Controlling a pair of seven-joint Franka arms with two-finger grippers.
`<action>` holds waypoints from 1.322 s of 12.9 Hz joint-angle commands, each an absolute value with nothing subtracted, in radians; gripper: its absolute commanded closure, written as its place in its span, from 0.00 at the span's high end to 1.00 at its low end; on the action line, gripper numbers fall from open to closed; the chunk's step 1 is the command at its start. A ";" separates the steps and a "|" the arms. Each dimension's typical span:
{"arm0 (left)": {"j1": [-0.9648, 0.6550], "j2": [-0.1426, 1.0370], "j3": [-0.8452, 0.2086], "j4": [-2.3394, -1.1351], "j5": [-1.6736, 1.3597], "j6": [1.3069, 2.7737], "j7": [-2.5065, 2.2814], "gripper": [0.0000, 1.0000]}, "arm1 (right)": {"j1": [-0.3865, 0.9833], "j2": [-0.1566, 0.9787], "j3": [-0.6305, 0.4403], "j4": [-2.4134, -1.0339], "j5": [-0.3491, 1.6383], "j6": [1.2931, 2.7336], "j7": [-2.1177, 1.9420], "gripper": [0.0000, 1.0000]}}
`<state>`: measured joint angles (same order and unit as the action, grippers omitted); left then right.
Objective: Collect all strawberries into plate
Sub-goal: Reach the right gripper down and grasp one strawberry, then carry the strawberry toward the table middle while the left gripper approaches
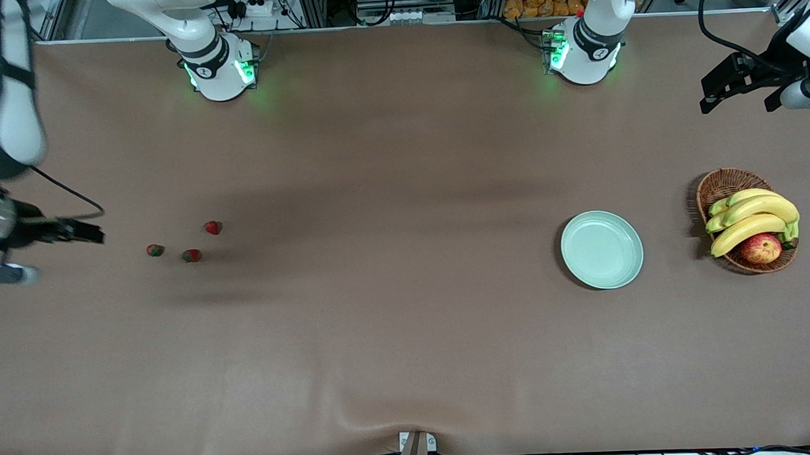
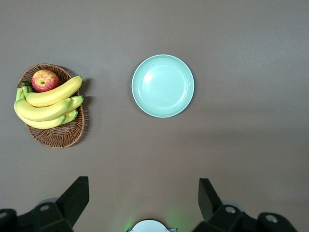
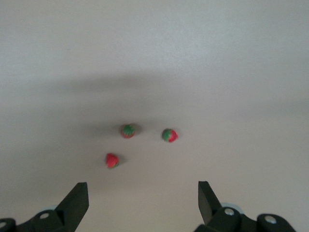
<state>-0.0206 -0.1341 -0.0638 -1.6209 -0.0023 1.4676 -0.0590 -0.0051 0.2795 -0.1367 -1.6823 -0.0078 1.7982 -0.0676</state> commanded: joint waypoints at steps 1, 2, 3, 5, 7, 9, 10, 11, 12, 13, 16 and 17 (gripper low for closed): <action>-0.012 -0.132 -0.069 -1.620 -0.017 1.470 -0.067 1.00 | -0.034 0.359 -0.135 -1.750 -0.020 1.929 -0.087 1.00; -0.012 -0.132 -0.069 -1.620 -0.015 1.473 -0.067 1.00 | -0.038 0.394 -0.135 -1.750 -0.020 1.957 -0.089 1.00; -0.012 -0.132 -0.069 -1.621 -0.017 1.476 -0.067 1.00 | -0.046 0.428 -0.135 -1.752 -0.020 1.980 -0.089 1.00; -0.014 -0.132 -0.071 -1.623 -0.017 1.483 -0.067 1.00 | -0.057 0.475 -0.135 -1.776 -0.020 2.031 -0.091 1.00; -0.014 -0.132 -0.074 -1.629 -0.017 1.483 -0.067 1.00 | -0.072 0.518 -0.133 -1.830 -0.020 2.126 -0.092 1.00; -0.020 -0.130 -0.078 -1.629 -0.017 1.483 -0.069 1.00 | -0.077 0.546 -0.135 -1.859 -0.020 2.163 -0.104 1.00; -0.021 -0.130 -0.078 -1.631 -0.017 1.483 -0.069 1.00 | -0.080 0.558 -0.135 -1.859 -0.020 2.163 -0.104 1.00; -0.021 -0.130 -0.080 -1.635 -0.017 1.483 -0.069 1.00 | -0.081 0.563 -0.135 -1.861 -0.020 2.161 -0.109 1.00; -0.021 -0.130 -0.080 -1.635 -0.017 1.483 -0.069 1.00 | -0.081 0.566 -0.135 -1.861 -0.020 2.157 -0.118 1.00; -0.021 -0.130 -0.080 -1.637 -0.017 1.483 -0.069 1.00 | -0.083 0.566 -0.135 -1.862 -0.020 2.151 -0.123 0.97; -0.023 -0.135 -0.081 -1.643 -0.017 1.482 -0.069 1.00 | -0.083 0.569 -0.133 -1.888 -0.018 2.135 -0.126 0.79; -0.023 -0.137 -0.083 -1.643 -0.017 1.480 -0.068 1.00 | -0.084 0.569 -0.133 -1.890 -0.018 2.134 -0.130 0.74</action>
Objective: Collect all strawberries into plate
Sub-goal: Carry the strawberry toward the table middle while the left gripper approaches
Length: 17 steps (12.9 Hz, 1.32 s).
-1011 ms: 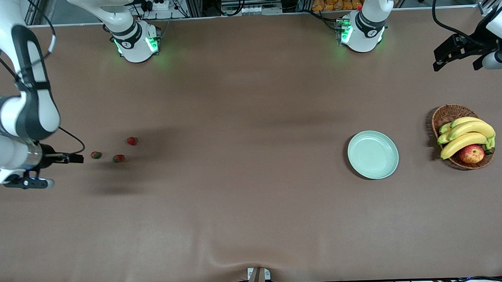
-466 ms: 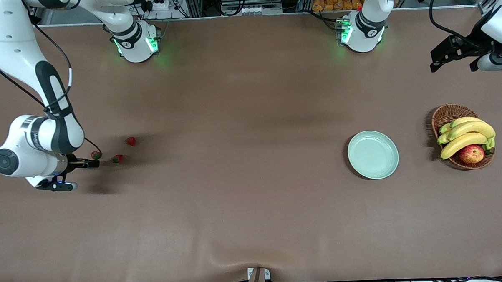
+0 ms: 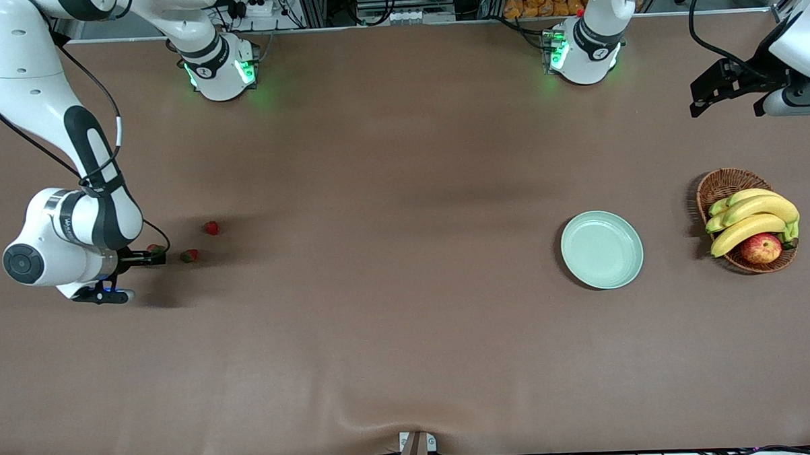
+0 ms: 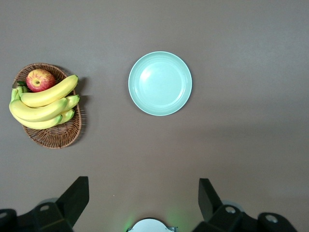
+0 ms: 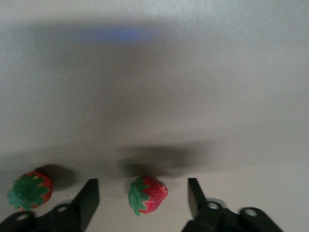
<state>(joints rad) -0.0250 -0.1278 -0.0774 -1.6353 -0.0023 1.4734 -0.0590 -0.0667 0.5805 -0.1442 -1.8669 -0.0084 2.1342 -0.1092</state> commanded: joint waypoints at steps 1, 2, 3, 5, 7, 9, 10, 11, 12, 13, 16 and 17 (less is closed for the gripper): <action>-0.023 -0.140 -0.083 -1.643 -0.017 1.476 -0.067 1.00 | -0.084 0.569 -0.135 -1.891 -0.018 2.132 -0.158 0.70; -0.021 -0.140 -0.090 -1.643 -0.017 1.474 -0.069 1.00 | -0.087 0.569 -0.135 -1.894 -0.018 2.132 -0.182 0.64; -0.021 -0.138 -0.092 -1.644 -0.017 1.474 -0.069 1.00 | -0.090 0.571 -0.133 -1.896 -0.018 2.131 -0.187 0.60; -0.023 -0.138 -0.094 -1.644 -0.017 1.473 -0.069 1.00 | -0.091 0.572 -0.133 -1.896 -0.018 2.126 -0.190 0.40; -0.023 -0.137 -0.100 -1.646 -0.017 1.473 -0.069 1.00 | -0.091 0.572 -0.133 -1.894 -0.018 2.128 -0.198 0.18; -0.023 -0.133 -0.100 -1.646 -0.017 1.473 -0.067 1.00 | -0.086 0.572 -0.133 -1.890 -0.009 2.129 -0.196 0.05; -0.023 -0.132 -0.101 -1.647 -0.017 1.473 -0.067 1.00 | -0.083 0.565 -0.130 -1.873 -0.005 2.129 -0.193 0.01; -0.023 -0.132 -0.101 -1.646 -0.017 1.473 -0.067 1.00 | -0.074 0.555 -0.124 -1.827 -0.003 2.123 -0.192 0.00; -0.023 -0.130 -0.100 -1.647 -0.017 1.473 -0.067 1.00 | -0.057 0.540 -0.118 -1.784 -0.003 2.111 -0.192 0.00; -0.023 -0.130 -0.101 -1.647 -0.017 1.473 -0.067 1.00 | -0.048 0.525 -0.100 -1.746 -0.002 2.108 -0.186 0.00; -0.021 -0.130 -0.101 -1.652 -0.017 1.471 -0.061 1.00 | -0.037 0.508 0.012 -1.680 0.117 2.112 -0.093 0.00; -0.021 -0.130 -0.101 -1.652 -0.017 1.470 -0.061 1.00 | -0.019 0.508 0.044 -1.671 0.191 2.111 -0.050 0.00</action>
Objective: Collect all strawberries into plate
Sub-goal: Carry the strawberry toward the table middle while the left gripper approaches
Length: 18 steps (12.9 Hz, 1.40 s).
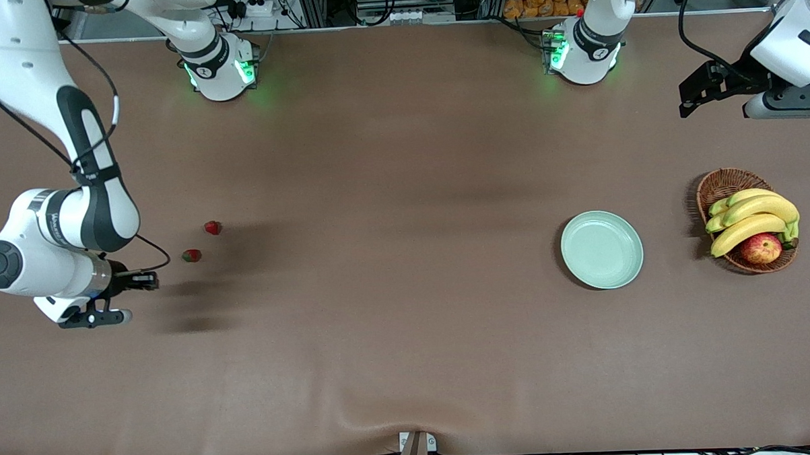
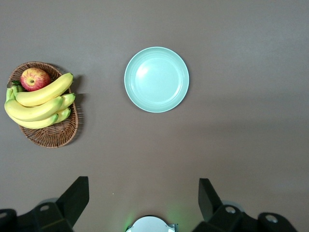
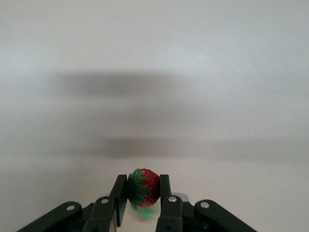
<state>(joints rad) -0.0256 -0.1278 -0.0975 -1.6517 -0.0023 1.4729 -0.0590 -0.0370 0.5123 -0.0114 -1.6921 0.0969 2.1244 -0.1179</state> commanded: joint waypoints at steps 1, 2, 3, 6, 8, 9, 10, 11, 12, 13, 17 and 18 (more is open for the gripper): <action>-0.021 -0.127 -0.101 -1.652 -0.017 1.470 -0.061 1.00 | 0.033 0.508 0.052 -1.667 0.257 2.112 0.007 0.00; -0.023 -0.126 -0.101 -1.652 -0.017 1.471 -0.061 1.00 | 0.096 0.509 0.052 -1.667 0.306 2.111 0.081 0.00; -0.021 -0.117 -0.101 -1.652 -0.017 1.473 -0.061 1.00 | 0.166 0.512 0.052 -1.670 0.339 2.112 0.165 0.00; -0.020 -0.117 -0.101 -1.666 -0.018 1.476 -0.061 1.00 | 0.389 0.537 0.052 -1.666 0.449 2.163 0.462 0.00; -0.021 -0.115 -0.101 -1.684 -0.018 1.483 -0.061 1.00 | 0.499 0.586 0.052 -1.664 0.543 2.305 0.544 0.00; -0.021 -0.115 -0.101 -1.699 -0.018 1.497 -0.061 1.00 | 0.555 0.619 0.052 -1.657 0.601 2.371 0.555 0.00; -0.023 -0.115 -0.101 -1.718 -0.018 1.514 -0.061 1.00 | 0.604 0.656 0.052 -1.637 0.673 2.413 0.555 0.00; -0.023 -0.117 -0.103 -1.736 -0.018 1.535 -0.061 1.00 | 0.653 0.695 0.051 -1.599 0.731 2.443 0.555 0.00; -0.025 -0.115 -0.106 -1.752 -0.018 1.551 -0.061 1.00 | 0.685 0.727 0.048 -1.567 0.756 2.476 0.555 0.00; -0.023 -0.115 -0.118 -1.765 -0.020 1.565 -0.063 1.00 | 0.702 0.751 0.048 -1.546 0.758 2.505 0.555 0.00; -0.025 -0.114 -0.126 -1.812 -0.020 1.617 -0.063 1.00 | 0.765 0.847 0.048 -1.457 0.793 2.577 0.558 0.07; -0.029 -0.109 -0.130 -1.827 -0.020 1.638 -0.070 1.00 | 0.770 0.848 0.048 -1.459 0.793 2.577 0.558 0.28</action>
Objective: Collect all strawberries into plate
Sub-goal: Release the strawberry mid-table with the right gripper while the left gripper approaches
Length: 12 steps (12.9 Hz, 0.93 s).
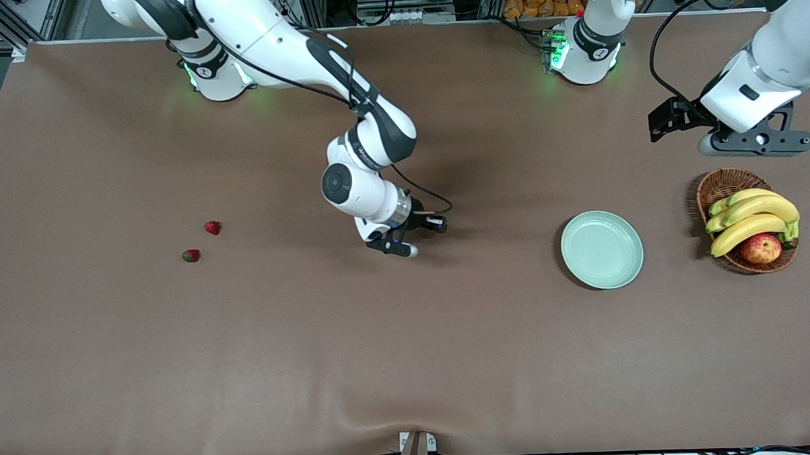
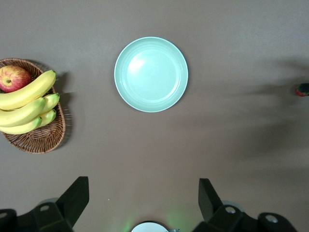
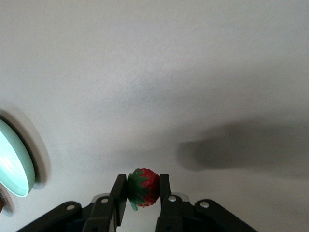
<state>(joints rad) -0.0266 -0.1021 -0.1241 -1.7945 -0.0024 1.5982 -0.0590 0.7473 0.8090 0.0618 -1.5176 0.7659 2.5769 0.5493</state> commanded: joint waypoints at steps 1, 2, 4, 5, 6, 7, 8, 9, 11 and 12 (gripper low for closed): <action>-0.028 -0.106 -0.138 -1.842 -0.020 1.661 -0.077 1.00 | 0.772 0.848 0.046 -1.463 0.792 2.577 0.557 0.70; -0.028 -0.103 -0.140 -1.857 -0.020 1.684 -0.077 1.00 | 0.766 0.847 0.046 -1.463 0.784 2.576 0.543 1.00; -0.032 -0.091 -0.144 -1.876 -0.020 1.713 -0.093 1.00 | 0.744 0.836 0.044 -1.468 0.778 2.562 0.541 1.00; -0.032 -0.071 -0.156 -1.879 -0.020 1.727 -0.106 1.00 | 0.736 0.822 0.044 -1.476 0.778 2.559 0.543 1.00; -0.032 -0.042 -0.176 -1.879 -0.021 1.752 -0.110 1.00 | 0.718 0.799 0.044 -1.500 0.778 2.547 0.543 1.00; -0.032 -0.025 -0.202 -1.879 -0.020 1.761 -0.129 1.00 | 0.680 0.760 0.044 -1.543 0.776 2.531 0.540 1.00; -0.035 0.000 -0.228 -1.876 -0.020 1.790 -0.182 1.00 | 0.629 0.721 0.044 -1.581 0.764 2.508 0.540 1.00; -0.035 0.035 -0.268 -1.873 -0.020 1.824 -0.254 1.00 | 0.580 0.680 0.043 -1.613 0.731 2.466 0.541 1.00; -0.038 0.115 -0.330 -1.867 -0.020 1.909 -0.346 1.00 | 0.461 0.620 0.035 -1.647 0.611 2.322 0.540 1.00; -0.044 0.150 -0.372 -1.861 -0.023 1.952 -0.420 1.00 | 0.406 0.592 0.034 -1.652 0.510 2.231 0.540 1.00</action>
<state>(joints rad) -0.0389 0.0852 -0.3209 -1.8821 -0.0046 1.8920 -0.3259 0.5048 0.6957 0.0161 -1.5654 0.6254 2.3436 0.5445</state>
